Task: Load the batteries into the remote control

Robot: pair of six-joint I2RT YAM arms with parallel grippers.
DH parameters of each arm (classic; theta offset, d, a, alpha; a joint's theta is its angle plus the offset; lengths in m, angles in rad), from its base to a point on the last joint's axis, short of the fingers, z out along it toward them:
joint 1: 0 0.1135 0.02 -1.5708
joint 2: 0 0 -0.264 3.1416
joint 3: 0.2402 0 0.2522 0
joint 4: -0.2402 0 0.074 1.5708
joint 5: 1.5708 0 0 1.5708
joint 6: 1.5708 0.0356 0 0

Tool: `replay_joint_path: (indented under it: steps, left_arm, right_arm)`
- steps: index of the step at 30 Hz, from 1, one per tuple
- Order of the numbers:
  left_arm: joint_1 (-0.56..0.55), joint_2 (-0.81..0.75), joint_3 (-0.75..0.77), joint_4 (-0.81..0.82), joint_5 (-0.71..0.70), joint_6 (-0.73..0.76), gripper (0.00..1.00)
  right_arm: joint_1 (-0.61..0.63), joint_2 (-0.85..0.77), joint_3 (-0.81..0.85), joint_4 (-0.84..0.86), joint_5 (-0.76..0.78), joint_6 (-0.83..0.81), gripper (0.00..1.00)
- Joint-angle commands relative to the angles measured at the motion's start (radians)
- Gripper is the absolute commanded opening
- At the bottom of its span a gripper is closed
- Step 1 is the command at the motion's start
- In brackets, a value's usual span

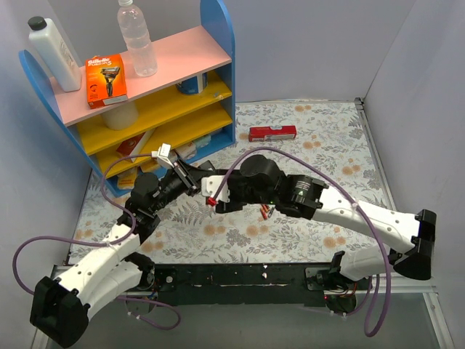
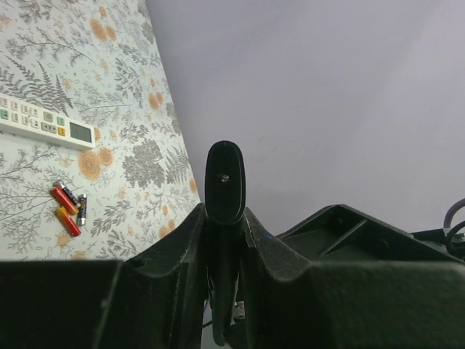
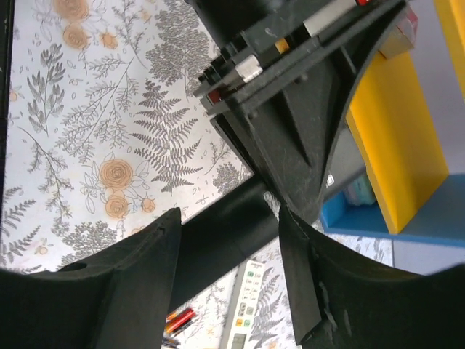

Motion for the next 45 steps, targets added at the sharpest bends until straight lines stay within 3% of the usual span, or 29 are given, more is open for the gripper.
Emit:
replay_joint_path:
  steps: [1,5,8,17,26,37,40,45]
  left_arm:
    - [-0.008,-0.013,0.121,-0.287,-0.091,0.118,0.0]
    - [-0.008,0.036,0.16,-0.377,-0.121,0.14,0.0]
    - [-0.008,0.072,0.184,-0.441,-0.149,0.155,0.0]
    - [-0.008,0.171,0.229,-0.539,-0.181,0.319,0.0]
    - [-0.008,0.426,0.359,-0.697,-0.219,0.531,0.06]
    - [0.009,0.664,0.439,-0.739,-0.325,0.709,0.09]
    - [0.017,0.725,0.46,-0.765,-0.341,0.729,0.17]
    - [0.015,0.819,0.583,-0.933,-0.535,0.807,0.19]
  right_arm:
    - [-0.02,-0.087,-0.022,0.012,0.053,0.195,0.66]
    - [-0.032,-0.123,-0.039,0.009,0.195,0.369,0.9]
    - [-0.055,-0.153,-0.054,0.003,0.229,0.448,0.98]
    - [-0.179,-0.205,-0.157,-0.029,0.361,0.723,0.98]
    - [-0.363,-0.217,-0.243,-0.111,0.355,0.96,0.96]
    - [-0.466,-0.255,-0.343,-0.076,0.27,1.02,0.95]
    - [-0.481,-0.257,-0.35,-0.076,0.26,1.02,0.95]
    - [-0.498,-0.257,-0.356,-0.08,0.255,1.022,0.95]
